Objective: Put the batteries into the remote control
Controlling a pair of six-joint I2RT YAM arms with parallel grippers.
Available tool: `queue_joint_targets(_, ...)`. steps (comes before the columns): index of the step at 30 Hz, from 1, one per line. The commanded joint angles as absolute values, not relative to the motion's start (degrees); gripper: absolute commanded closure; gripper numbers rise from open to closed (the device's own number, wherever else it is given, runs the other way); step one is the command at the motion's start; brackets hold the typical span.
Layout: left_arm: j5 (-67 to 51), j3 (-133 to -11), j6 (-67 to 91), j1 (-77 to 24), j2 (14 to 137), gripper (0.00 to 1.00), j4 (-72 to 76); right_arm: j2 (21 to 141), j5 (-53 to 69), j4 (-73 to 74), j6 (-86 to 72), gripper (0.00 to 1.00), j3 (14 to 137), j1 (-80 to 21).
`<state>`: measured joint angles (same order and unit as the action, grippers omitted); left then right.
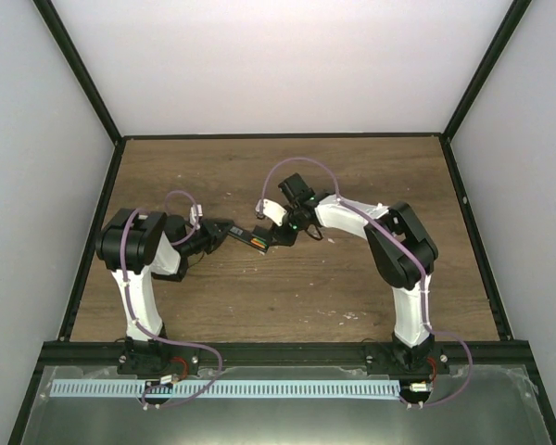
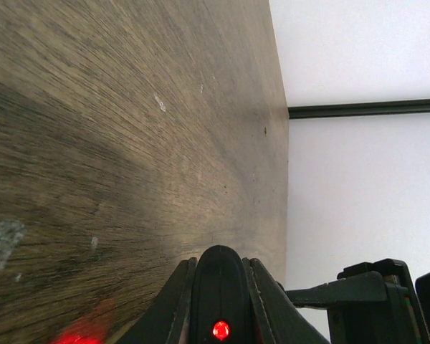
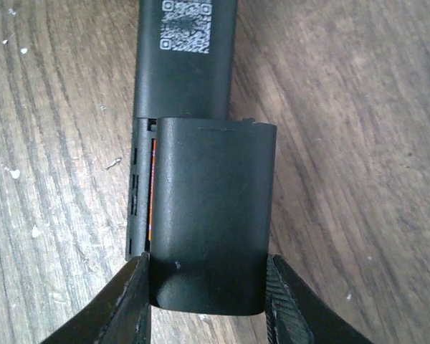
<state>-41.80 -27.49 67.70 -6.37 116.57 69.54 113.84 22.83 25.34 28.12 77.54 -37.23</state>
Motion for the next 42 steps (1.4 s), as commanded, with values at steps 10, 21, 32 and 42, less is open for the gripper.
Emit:
queue_joint_targets(10, -41.2, -27.5, 63.1, -6.5, 116.6, 1.0, 64.9, 116.0, 24.8, 28.5, 29.3, 0.71, 80.0, -38.3)
queue_joint_targets(21, -41.2, -27.7, 62.6, -6.3, 116.3, 1.0, 63.7, 116.9, 25.4, 28.5, 28.8, 0.71, 80.7, -38.4)
queue_joint_targets(32, -41.0, -27.7, 62.5, -6.3, 116.2, 1.0, 63.5, 117.7, 27.2, 28.8, 28.7, 0.71, 82.6, -38.6)
queue_joint_targets(42, -41.0, -27.7, 62.7, -6.2, 116.3, 1.0, 63.6, 118.6, 27.8, 30.2, 28.6, 0.71, 83.2, -39.0)
